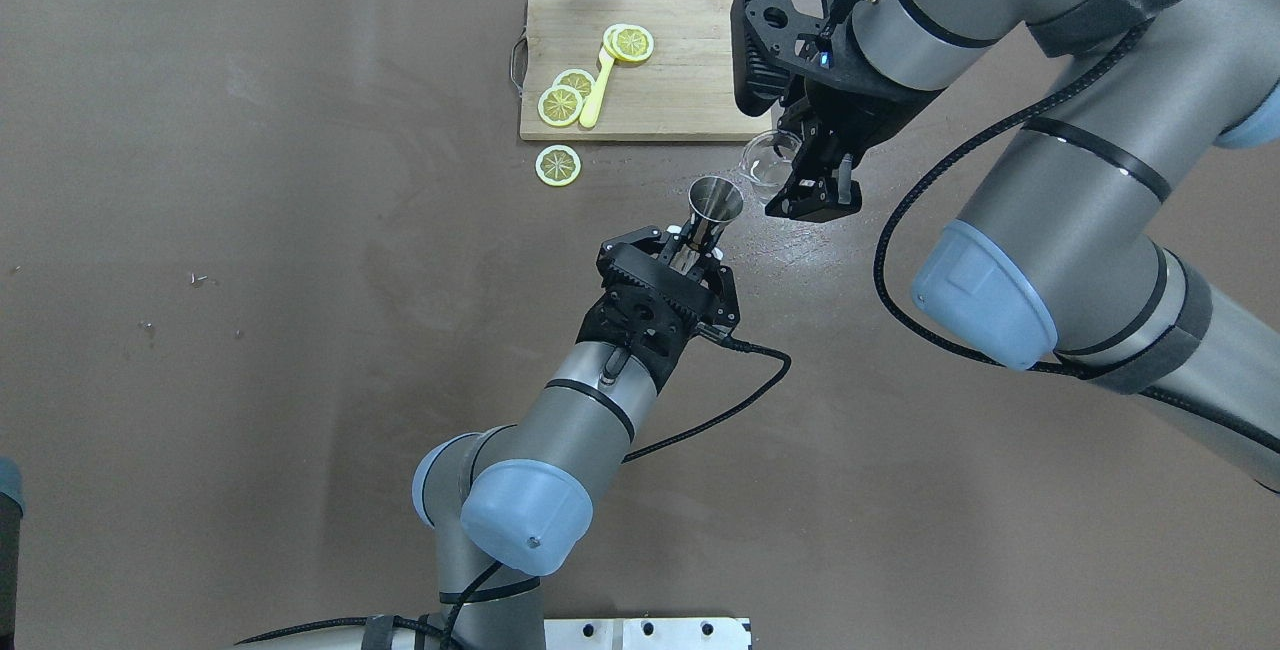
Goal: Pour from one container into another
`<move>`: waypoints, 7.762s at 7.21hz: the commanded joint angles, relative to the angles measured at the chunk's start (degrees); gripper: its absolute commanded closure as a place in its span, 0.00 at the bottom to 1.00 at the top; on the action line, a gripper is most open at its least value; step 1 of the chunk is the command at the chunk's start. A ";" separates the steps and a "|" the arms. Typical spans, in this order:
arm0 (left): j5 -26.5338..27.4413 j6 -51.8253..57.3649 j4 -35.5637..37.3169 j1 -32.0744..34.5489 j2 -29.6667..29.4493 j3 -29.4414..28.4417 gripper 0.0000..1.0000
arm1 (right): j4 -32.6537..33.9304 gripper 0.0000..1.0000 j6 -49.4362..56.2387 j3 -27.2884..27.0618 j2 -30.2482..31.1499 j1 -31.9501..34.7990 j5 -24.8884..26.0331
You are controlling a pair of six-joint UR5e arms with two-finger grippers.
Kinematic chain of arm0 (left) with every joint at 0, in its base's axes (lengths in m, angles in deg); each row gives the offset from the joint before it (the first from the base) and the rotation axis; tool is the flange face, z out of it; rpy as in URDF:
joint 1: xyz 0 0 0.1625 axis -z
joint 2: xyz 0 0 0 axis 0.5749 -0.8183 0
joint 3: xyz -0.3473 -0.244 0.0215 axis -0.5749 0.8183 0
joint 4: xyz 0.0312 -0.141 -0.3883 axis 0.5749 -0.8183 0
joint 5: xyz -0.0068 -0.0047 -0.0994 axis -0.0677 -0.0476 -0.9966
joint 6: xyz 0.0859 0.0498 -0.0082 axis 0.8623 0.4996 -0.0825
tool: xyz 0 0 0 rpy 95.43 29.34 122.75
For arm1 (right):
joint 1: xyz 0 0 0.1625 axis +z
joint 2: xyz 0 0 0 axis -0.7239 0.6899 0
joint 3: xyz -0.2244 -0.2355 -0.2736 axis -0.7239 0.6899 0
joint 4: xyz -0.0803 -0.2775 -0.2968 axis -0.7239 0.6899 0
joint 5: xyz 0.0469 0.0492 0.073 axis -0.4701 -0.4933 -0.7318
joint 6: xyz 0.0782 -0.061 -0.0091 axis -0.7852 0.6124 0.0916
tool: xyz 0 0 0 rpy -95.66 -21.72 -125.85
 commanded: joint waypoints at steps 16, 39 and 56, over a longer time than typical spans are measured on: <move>-0.09 0.06 0.02 0.00 -0.04 0.05 1.00 | 17.44 1.00 4.01 1.50 -7.63 -3.42 9.50; -0.09 0.06 0.02 -0.09 0.14 -0.21 1.00 | 30.73 1.00 19.65 11.44 -18.54 -6.50 18.38; -0.09 0.15 0.02 -0.18 0.14 -0.30 1.00 | 35.48 1.00 22.73 1.18 -13.11 -5.37 15.15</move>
